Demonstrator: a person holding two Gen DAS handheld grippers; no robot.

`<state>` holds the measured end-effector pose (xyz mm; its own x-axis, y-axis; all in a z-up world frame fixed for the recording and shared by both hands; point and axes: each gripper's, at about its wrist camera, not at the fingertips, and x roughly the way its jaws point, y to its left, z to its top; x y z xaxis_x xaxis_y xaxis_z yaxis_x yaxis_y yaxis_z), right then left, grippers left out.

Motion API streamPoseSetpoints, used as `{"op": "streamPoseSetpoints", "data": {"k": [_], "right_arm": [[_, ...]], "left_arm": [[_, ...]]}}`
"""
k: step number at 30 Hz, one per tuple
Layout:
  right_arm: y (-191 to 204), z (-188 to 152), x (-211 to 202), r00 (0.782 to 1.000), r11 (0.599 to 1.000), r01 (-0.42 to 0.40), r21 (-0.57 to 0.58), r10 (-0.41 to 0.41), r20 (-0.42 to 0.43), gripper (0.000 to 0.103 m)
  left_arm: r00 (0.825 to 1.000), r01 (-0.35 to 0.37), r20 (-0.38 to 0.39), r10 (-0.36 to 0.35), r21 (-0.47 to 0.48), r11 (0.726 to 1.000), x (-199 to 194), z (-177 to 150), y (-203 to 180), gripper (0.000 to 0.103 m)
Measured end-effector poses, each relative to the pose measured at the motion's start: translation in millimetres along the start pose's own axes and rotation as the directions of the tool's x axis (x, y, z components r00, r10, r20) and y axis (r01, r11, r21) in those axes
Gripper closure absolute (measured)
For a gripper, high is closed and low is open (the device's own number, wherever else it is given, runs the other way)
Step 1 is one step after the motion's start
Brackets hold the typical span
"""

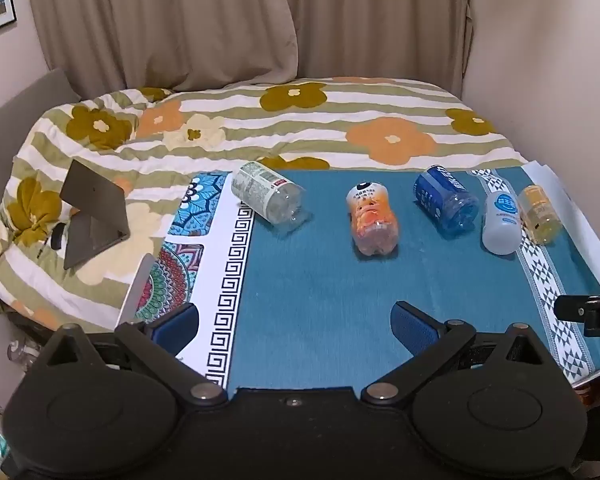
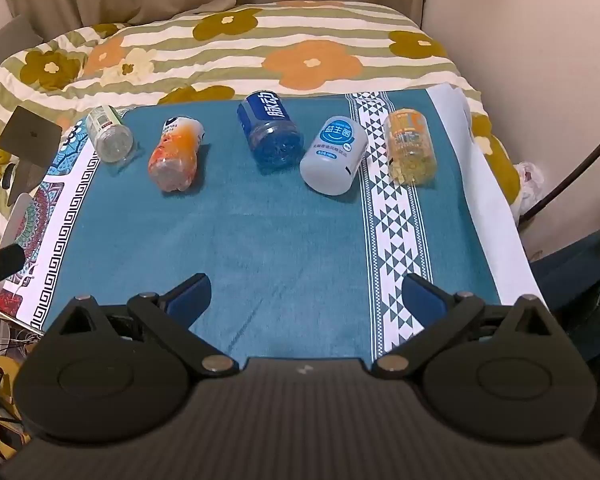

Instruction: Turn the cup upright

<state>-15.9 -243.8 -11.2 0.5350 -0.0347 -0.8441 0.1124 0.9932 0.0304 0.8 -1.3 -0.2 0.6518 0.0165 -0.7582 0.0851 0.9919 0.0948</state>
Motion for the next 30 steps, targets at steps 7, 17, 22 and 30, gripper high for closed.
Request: {"op": "streamPoseSetpoints", "data": {"k": [7,17,22,30], "right_arm": [[0.4,-0.3,0.6,1.000,1.000,-0.001,-0.001,0.001,0.002,0.000],[1.0,-1.0,2.9,1.000,1.000,-0.005,-0.007,0.005,0.000,0.000],[2.2,-1.9,4.0,1.000,1.000,0.001,-0.007,-0.001,0.000,0.000],[1.1,1.8,3.3,1.000,1.000,0.002,-0.006,-0.002,-0.005,0.000]], "left_arm": [[1.000,0.003,0.025,-0.003,0.011,1.000,-1.2,0.4,0.6,0.000],[1.000,0.001,0.018,-0.001,-0.002,1.000,-3.8,2.4,-1.4,0.000],[1.000,0.008,0.011,-0.008,-0.011,1.000,-1.3,2.1,-1.1,0.000],[1.000,0.011,0.009,-0.011,-0.014,1.000,-1.8,2.9,-0.7,0.000]]}}
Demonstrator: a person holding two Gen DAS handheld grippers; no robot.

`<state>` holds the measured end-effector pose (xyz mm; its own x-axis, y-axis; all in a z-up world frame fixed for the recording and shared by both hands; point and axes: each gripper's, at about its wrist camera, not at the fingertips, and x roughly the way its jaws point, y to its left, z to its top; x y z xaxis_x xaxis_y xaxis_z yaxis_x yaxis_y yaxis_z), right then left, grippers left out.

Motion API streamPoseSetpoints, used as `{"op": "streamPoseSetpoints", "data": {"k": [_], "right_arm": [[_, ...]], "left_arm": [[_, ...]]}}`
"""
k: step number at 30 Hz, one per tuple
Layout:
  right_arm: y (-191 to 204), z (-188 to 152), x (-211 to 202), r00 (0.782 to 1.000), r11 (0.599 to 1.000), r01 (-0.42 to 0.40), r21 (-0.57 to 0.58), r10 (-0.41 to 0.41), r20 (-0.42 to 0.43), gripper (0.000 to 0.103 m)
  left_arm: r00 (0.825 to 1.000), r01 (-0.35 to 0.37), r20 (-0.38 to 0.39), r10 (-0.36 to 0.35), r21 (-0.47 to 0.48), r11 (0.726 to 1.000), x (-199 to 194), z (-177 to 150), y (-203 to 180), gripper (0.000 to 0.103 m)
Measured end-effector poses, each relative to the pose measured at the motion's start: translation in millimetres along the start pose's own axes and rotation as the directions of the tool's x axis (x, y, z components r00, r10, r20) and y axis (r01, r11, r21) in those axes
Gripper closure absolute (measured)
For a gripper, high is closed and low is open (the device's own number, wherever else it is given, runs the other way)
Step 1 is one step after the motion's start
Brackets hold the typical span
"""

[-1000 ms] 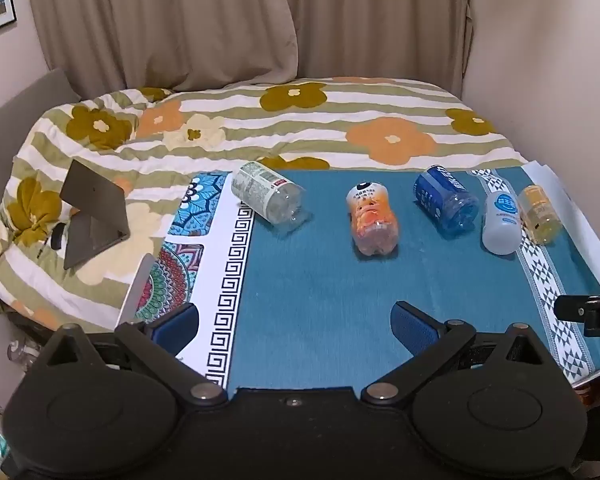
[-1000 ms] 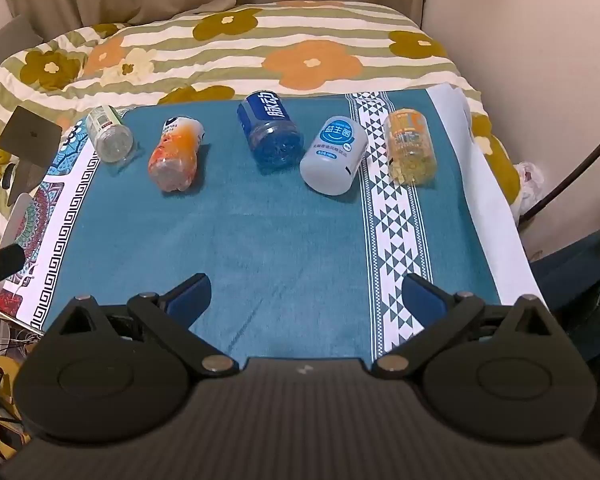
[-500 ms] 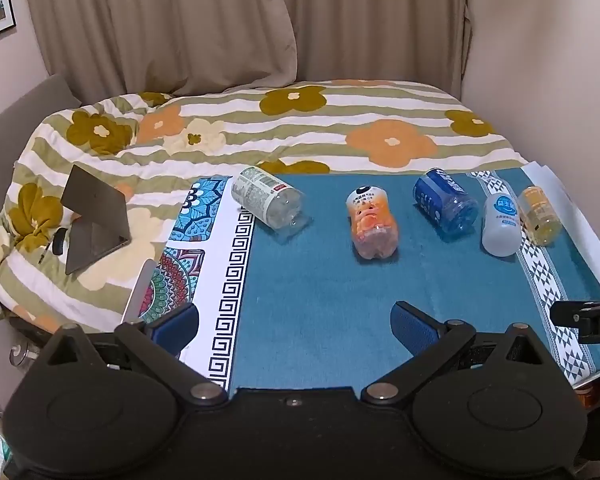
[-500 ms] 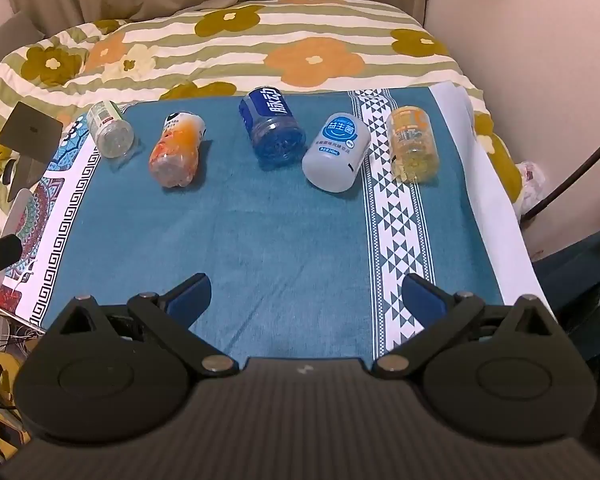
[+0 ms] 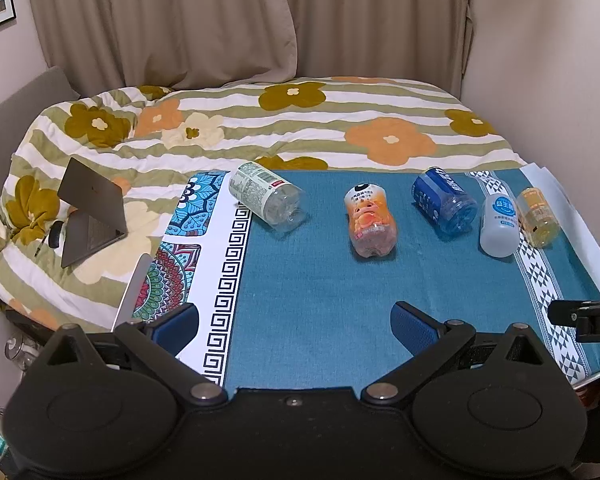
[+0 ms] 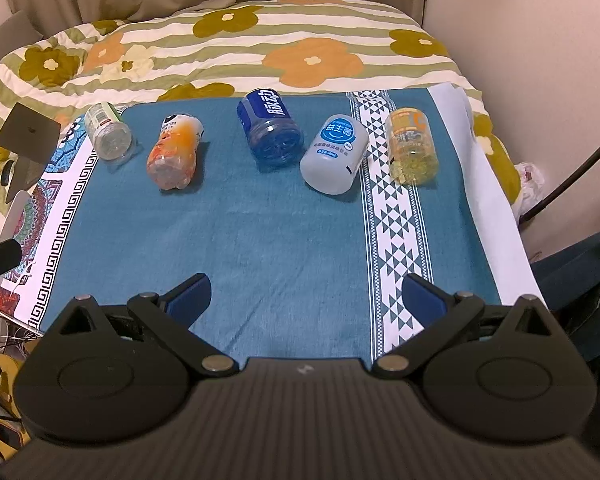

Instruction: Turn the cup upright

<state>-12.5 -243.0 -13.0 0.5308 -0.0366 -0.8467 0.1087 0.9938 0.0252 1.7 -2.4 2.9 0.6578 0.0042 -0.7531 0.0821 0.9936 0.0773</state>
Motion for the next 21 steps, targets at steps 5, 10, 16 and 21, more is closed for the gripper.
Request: {"op": "streamPoseSetpoints", "data": {"k": [5,10,16,21], "right_arm": [[-1.3,1.0,-0.2,1.000,1.000,0.002,0.005,-0.002,0.001,0.000],[-1.2,0.8,0.1,1.000,1.000,0.003,0.004,-0.003,0.000,0.000],[-0.8,0.6,0.5,1.000,1.000,0.003,0.002,-0.003,0.001,0.000],[-1.3,1.0,0.6,1.000,1.000,0.003,0.004,-0.003,0.001,0.000]], "left_arm": [[1.000,0.001,-0.003,-0.001,-0.001,1.000,0.4,1.4,-1.1,0.000],[1.000,0.002,-0.002,-0.002,-0.002,1.000,0.5,0.9,-0.7,0.000],[1.000,0.002,-0.002,-0.002,-0.003,1.000,0.5,1.1,-1.1,0.000],[1.000,-0.002,-0.001,0.002,-0.002,1.000,1.4,1.9,-2.0,0.000]]}}
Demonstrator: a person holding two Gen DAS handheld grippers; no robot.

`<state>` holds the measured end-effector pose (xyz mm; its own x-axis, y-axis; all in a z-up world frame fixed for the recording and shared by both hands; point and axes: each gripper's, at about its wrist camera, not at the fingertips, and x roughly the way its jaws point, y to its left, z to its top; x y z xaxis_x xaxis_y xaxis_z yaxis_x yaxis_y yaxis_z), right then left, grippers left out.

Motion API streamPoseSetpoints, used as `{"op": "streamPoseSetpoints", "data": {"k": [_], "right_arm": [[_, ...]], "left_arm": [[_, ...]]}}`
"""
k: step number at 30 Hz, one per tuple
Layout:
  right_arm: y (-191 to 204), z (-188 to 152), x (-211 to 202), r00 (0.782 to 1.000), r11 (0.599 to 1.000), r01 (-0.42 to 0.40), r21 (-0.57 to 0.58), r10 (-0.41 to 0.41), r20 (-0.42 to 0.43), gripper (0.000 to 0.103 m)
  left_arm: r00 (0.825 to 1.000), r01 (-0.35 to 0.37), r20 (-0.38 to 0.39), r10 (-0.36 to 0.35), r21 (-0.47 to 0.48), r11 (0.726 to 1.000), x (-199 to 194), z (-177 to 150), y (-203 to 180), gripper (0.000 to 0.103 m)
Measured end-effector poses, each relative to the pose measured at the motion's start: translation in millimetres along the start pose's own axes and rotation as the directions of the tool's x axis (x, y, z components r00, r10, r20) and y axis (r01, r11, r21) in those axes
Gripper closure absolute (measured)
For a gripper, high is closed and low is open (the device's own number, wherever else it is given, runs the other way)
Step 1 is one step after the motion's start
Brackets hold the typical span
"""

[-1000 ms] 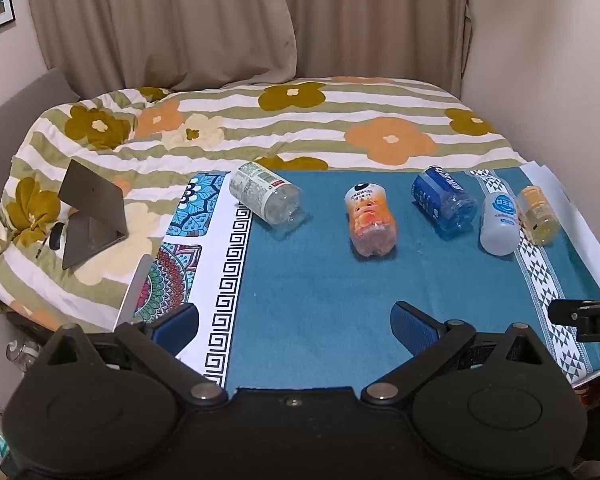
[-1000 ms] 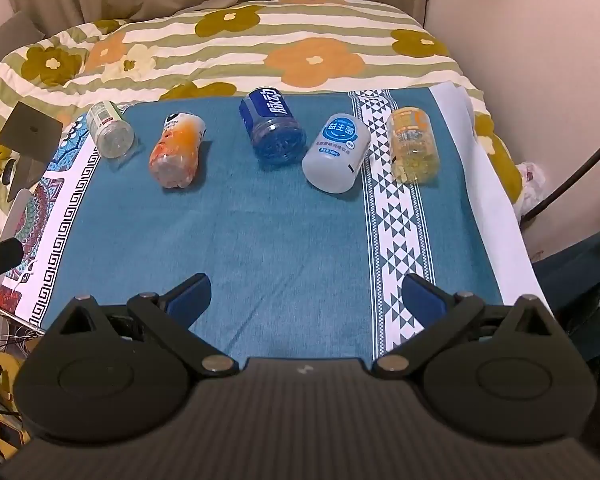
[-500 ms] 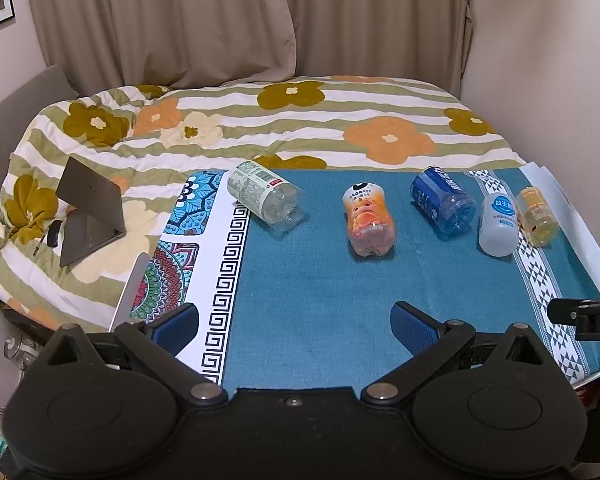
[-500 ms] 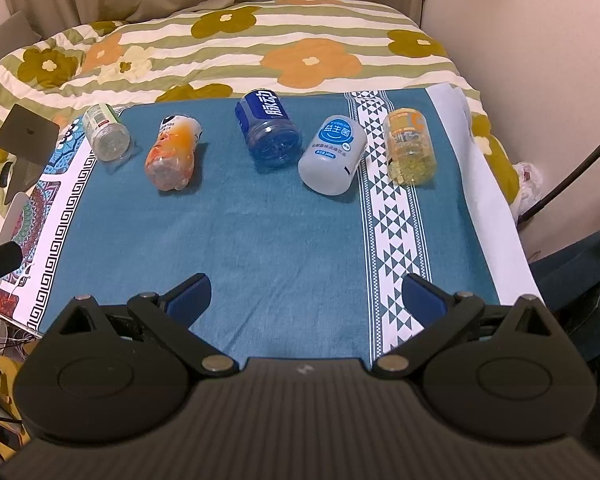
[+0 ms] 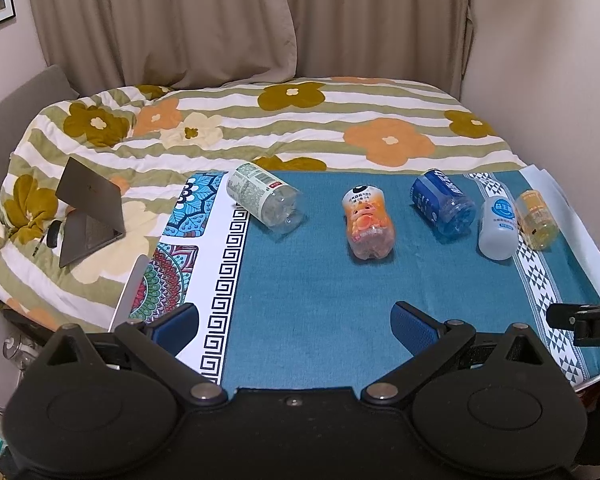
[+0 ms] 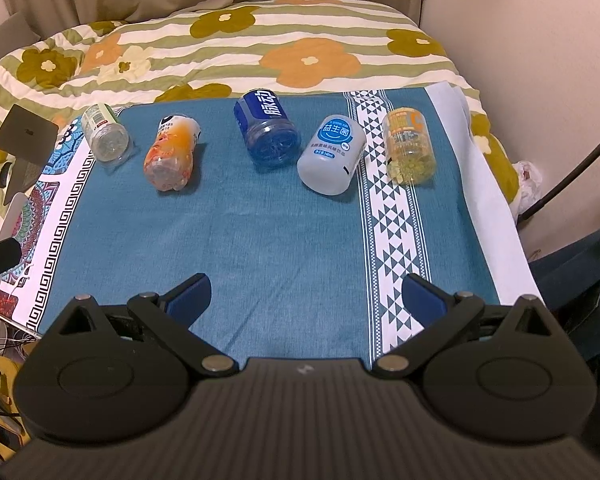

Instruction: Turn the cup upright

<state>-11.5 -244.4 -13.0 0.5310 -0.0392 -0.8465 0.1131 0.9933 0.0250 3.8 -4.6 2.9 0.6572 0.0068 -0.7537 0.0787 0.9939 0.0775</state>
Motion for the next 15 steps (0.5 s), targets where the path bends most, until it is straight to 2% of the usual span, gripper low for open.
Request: {"op": "streamPoseSetpoints", "data": {"k": [15], "right_arm": [[0.3,-0.1,0.4,1.000,1.000,0.000,0.001,0.000,-0.001,0.000]], "left_arm": [[1.000,0.003,0.003,-0.003,-0.002,1.000,2.1,4.5,-3.8,0.000]]}}
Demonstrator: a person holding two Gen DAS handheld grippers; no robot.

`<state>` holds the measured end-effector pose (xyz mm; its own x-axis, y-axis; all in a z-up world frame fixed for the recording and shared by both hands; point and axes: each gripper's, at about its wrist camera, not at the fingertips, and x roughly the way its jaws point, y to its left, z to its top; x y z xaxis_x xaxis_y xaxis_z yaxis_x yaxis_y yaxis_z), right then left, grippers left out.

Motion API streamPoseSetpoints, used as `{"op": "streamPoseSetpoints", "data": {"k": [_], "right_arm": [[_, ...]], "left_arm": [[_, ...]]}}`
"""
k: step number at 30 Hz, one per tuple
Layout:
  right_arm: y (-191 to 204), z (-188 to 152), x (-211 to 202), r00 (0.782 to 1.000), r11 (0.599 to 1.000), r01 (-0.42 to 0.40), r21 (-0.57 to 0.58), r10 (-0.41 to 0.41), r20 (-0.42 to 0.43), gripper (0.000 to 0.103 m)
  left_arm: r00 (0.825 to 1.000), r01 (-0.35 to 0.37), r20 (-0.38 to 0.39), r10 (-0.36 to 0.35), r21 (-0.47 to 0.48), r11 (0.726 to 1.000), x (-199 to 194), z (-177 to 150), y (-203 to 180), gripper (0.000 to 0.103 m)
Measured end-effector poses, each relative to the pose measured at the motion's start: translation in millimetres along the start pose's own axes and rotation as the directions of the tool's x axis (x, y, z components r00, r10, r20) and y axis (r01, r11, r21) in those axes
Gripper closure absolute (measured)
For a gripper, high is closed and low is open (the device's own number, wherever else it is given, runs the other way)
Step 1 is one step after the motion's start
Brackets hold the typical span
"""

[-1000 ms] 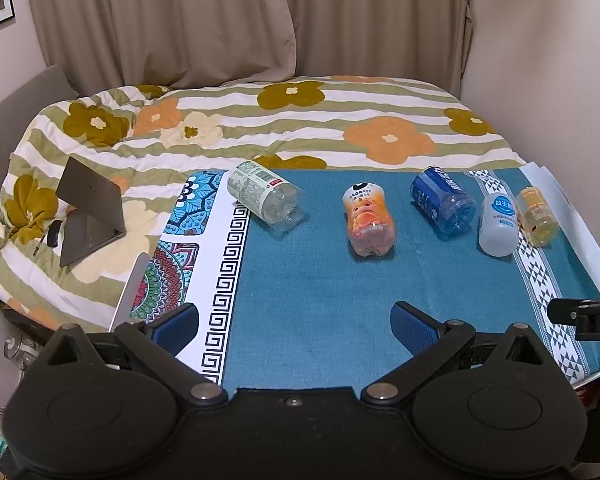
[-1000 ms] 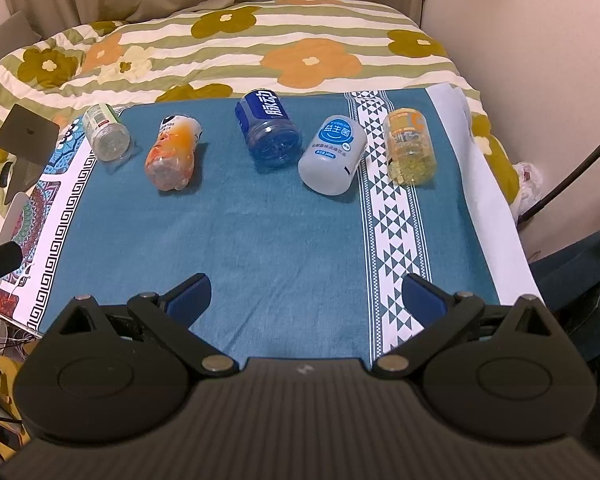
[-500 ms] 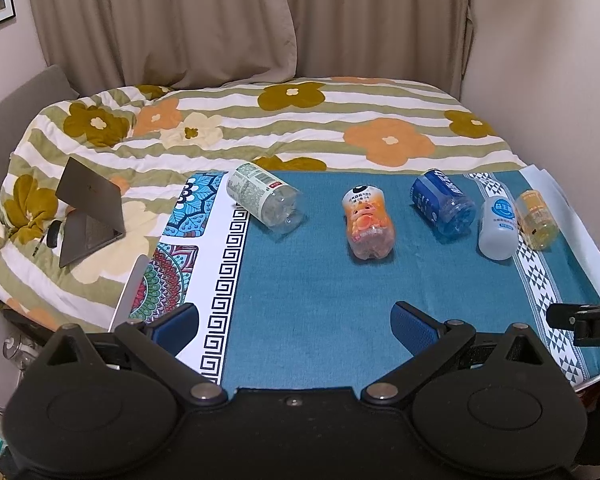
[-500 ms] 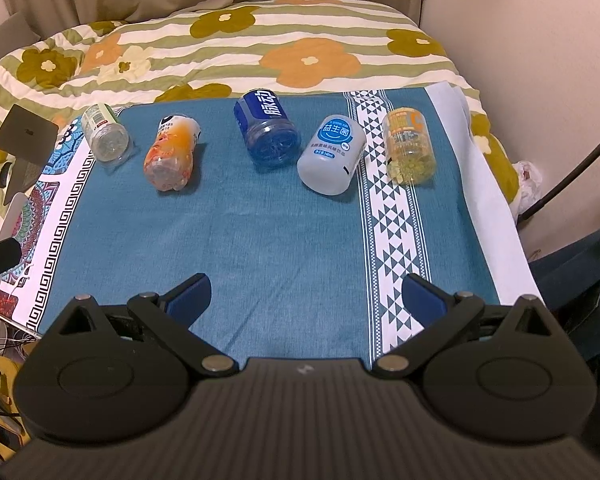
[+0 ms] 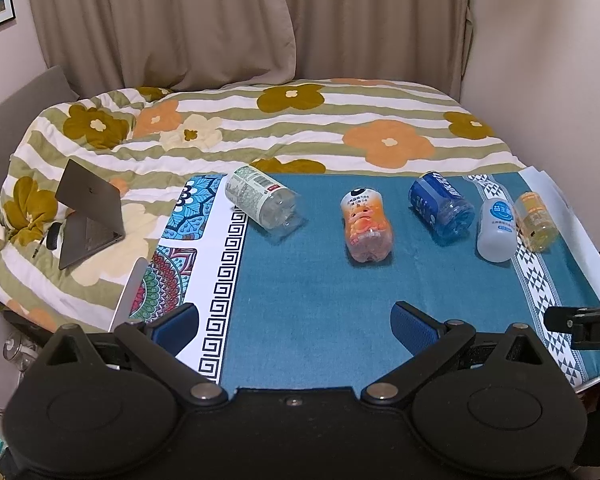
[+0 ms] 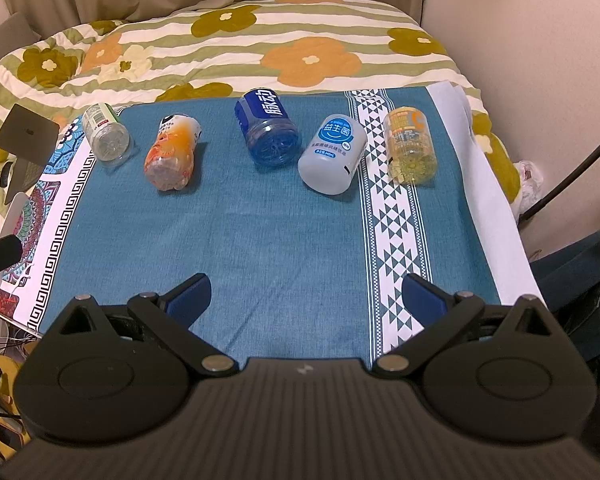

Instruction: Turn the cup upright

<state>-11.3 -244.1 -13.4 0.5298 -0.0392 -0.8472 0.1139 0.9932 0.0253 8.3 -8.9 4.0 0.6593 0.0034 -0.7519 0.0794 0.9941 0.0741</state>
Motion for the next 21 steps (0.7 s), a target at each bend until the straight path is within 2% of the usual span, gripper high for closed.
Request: {"op": "streamPoseSetpoints", "data": {"k": [21], "right_arm": [[-0.9,-1.0,-0.7,1.000,1.000,-0.004,-0.001,0.004,0.000,0.000]], "left_arm": [[1.000,0.000,0.002,0.000,-0.004,1.000,-3.6,-1.7,-0.7,0.000]]}}
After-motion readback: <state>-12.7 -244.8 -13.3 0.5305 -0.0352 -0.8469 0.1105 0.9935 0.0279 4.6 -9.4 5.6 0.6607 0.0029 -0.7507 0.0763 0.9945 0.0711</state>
